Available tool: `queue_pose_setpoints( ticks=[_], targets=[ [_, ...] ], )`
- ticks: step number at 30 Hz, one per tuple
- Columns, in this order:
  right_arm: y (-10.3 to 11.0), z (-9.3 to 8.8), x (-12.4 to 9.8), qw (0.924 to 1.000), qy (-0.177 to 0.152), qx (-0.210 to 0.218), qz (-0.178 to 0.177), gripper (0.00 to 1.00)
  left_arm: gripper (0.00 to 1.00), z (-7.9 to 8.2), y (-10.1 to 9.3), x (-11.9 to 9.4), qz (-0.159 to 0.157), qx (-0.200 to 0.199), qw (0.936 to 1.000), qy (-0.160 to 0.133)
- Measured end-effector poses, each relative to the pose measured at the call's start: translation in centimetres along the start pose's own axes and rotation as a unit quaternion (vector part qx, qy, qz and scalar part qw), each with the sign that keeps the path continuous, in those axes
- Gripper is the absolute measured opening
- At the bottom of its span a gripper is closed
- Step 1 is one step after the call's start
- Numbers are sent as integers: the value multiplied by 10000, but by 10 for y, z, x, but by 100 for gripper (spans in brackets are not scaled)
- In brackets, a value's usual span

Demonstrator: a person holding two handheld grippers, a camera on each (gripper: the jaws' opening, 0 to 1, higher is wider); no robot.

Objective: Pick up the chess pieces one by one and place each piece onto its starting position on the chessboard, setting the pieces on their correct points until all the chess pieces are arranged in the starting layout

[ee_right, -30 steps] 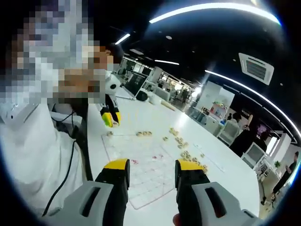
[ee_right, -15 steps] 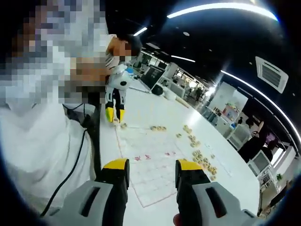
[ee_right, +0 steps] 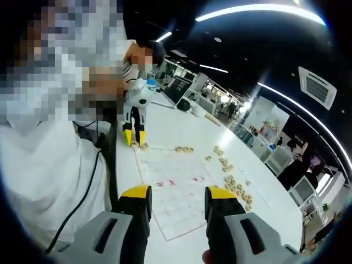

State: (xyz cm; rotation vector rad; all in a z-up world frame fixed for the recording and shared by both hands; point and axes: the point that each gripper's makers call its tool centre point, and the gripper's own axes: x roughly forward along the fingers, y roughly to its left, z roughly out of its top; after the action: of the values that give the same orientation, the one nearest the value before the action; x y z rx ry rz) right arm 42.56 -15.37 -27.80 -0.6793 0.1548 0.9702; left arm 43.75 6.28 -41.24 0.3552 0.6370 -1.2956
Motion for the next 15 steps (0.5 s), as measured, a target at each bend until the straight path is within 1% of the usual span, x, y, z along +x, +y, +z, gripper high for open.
queue_pose_setpoints(
  ticks=[5,7,10,13,15],
  targets=[
    [0,0,0,10000,2,-2,15,39,27,2,0,0,3,-67,10000,-68],
    [0,-1,1,10000,16,4,6,39,27,3,0,-2,-13,-85,9999,-94],
    [-1,0,1,10000,-5,17,-5,39,27,8,-2,-7,-10,-56,9998,-180],
    [-2,0,1,10000,-1,20,-4,39,27,21,-6,-16,-102,-6,9993,-359],
    [-3,-1,1,10000,-4,38,-20,39,27,40,-6,-24,-52,181,9979,-616]
  ],
)
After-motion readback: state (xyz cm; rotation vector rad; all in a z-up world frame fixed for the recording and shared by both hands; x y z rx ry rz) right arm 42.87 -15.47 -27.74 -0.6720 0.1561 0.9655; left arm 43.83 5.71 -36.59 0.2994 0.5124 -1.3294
